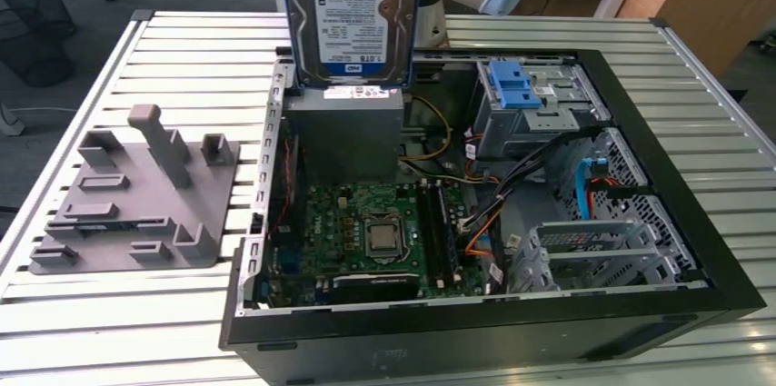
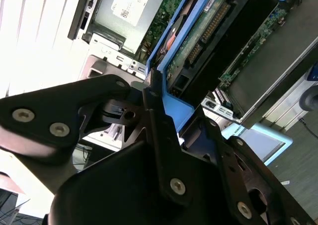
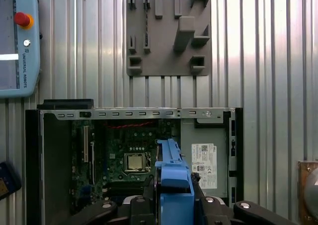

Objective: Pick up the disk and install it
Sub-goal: 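Pick up the disk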

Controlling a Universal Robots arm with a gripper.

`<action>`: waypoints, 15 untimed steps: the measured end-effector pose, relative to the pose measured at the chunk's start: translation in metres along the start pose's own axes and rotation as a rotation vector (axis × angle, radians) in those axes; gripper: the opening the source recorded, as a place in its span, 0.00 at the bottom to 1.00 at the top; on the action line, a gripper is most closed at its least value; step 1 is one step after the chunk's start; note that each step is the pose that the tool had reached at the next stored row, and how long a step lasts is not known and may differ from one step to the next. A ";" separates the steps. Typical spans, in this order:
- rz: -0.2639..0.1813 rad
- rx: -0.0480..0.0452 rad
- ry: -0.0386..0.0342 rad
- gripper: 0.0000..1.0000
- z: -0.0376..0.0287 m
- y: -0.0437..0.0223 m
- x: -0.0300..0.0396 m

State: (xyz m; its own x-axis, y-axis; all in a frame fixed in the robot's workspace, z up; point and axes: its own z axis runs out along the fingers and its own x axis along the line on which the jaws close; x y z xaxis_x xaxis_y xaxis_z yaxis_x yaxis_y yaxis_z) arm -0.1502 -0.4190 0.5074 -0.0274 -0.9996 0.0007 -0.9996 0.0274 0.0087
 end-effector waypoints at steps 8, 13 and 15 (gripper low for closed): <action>0.000 0.0000 0.0000 0.36 0.0000 -0.0003 0.0000; 0.000 0.0000 0.0000 0.36 0.0000 -0.0004 0.0024; 0.000 -0.0001 0.0001 0.36 0.0002 -0.0005 0.0057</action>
State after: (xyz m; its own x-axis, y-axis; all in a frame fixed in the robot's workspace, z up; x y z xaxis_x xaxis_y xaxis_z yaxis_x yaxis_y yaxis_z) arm -0.1499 -0.4248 0.5073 -0.0273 -0.9996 0.0008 -0.9996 0.0273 0.0087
